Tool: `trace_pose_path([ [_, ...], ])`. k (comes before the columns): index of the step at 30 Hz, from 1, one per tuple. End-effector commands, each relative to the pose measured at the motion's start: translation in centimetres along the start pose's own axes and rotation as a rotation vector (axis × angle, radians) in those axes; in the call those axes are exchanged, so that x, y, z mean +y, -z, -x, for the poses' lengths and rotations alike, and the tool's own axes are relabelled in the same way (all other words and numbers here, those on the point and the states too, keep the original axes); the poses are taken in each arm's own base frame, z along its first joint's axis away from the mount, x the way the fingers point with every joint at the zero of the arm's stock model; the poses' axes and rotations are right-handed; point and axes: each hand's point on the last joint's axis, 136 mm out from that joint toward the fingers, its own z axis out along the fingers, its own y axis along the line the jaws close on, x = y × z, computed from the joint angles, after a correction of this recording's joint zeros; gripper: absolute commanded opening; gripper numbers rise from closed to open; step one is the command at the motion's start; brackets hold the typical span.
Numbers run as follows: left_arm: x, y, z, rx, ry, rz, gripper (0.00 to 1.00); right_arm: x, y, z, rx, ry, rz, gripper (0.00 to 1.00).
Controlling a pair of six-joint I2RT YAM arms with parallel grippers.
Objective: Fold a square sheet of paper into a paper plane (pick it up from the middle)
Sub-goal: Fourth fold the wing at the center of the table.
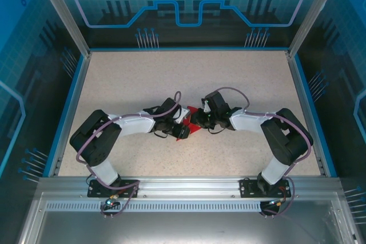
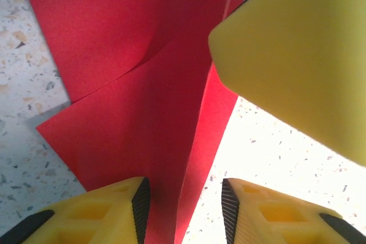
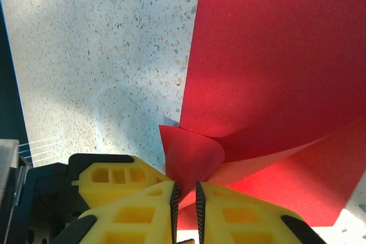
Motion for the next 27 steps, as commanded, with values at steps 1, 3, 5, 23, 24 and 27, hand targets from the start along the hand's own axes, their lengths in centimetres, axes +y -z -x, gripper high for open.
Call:
trace_pose_path([
  [1,0.9,0.0,0.3,-0.002,-0.048,0.087,0.39,0.7,0.2,0.7,-0.007,-0.009,0.026,0.19],
  [3,0.8,0.0,0.3,-0.007,-0.057,0.095,0.34,0.9,0.2,0.8,-0.01,-0.007,0.029,0.19],
  [5,0.6,0.0,0.4,-0.014,-0.065,0.1,0.29,1.0,0.3,0.9,-0.01,-0.007,0.03,0.19],
  [23,-1.6,1.5,1.7,-0.099,-0.028,-0.062,0.02,1.3,5.3,1.4,-0.074,0.052,0.008,0.26],
  [24,-1.4,1.5,1.7,-0.102,-0.002,-0.078,0.02,1.1,5.7,1.3,-0.081,0.056,-0.001,0.26],
  [27,-0.9,1.8,1.7,-0.119,0.089,-0.152,0.02,1.1,6.4,1.1,-0.094,0.063,0.007,0.28],
])
